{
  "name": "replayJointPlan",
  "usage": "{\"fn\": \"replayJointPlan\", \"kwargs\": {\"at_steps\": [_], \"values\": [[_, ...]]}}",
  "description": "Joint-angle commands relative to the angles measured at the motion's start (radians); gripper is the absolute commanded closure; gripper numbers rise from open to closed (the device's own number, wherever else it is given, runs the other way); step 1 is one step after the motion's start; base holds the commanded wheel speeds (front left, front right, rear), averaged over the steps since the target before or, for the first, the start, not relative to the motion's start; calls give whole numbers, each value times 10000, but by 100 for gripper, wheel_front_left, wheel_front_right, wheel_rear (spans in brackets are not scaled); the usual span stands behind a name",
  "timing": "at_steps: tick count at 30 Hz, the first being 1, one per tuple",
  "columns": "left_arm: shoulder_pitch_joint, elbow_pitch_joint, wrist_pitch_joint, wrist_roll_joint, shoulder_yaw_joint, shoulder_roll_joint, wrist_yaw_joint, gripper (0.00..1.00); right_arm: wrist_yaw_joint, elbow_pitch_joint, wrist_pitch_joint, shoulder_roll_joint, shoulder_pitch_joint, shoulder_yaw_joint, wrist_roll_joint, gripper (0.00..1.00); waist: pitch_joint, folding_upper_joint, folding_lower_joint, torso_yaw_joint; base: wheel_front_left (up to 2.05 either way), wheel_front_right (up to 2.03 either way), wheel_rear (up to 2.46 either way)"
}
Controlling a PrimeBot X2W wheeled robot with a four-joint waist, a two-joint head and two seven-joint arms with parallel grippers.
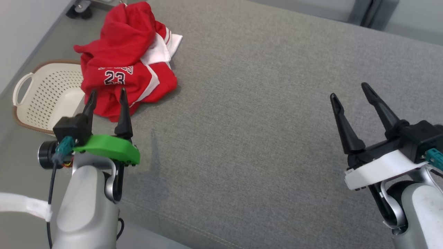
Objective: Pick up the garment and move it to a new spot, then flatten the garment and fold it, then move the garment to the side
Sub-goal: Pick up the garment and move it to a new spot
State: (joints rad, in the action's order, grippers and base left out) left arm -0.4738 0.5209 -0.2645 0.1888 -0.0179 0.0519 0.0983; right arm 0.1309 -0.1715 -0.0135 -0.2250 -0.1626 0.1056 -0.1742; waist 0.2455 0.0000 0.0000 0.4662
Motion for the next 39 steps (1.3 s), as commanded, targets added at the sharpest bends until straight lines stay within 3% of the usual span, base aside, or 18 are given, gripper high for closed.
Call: {"fn": "replayJointPlan", "kwargs": {"at_steps": [1,8,13,14,15,16,20,27,33,39], "values": [[-613,634,19,200,50,34,67,0,-3,-155,110,-147,-216,-35,-53,0,1343,0,0,-738,0,0,0],[-2789,4052,277,847,226,504,248,0,-3,-404,197,-468,-550,-38,-176,0,2112,0,0,-1238,0,0,0],[-3659,5467,216,1229,362,856,305,0,-3,-362,149,-537,-615,-103,-196,0,2213,0,0,-1380,0,0,0],[-3770,5665,169,1298,376,937,304,7,-3,-354,137,-543,-625,-139,-192,0,2211,0,0,-1396,0,0,0],[-3844,5763,140,1344,396,1005,304,62,-3,-343,125,-553,-628,-162,-190,0,2203,0,0,-1403,0,0,0],[-3890,5875,86,1399,417,1049,311,100,-3,-328,124,-555,-630,-188,-194,0,2186,0,0,-1410,0,0,0],[-3925,5520,-27,1496,656,1393,315,100,-3,-288,9,-530,-624,-352,-138,0,2031,0,0,-1426,0,0,0],[-2358,2349,3,1008,1607,1504,65,100,-3,-84,-314,-266,-432,-522,-91,0,1160,0,0,-1640,0,0,0],[-696,-147,1,315,2039,1313,36,100,-3,245,-619,121,-75,-506,-124,0,6,0,0,-2019,0,0,0],[779,-1971,-1,-219,1454,770,113,100,-3,377,-803,586,499,-736,-135,0,-894,0,0,-2448,0,0,0]]}}
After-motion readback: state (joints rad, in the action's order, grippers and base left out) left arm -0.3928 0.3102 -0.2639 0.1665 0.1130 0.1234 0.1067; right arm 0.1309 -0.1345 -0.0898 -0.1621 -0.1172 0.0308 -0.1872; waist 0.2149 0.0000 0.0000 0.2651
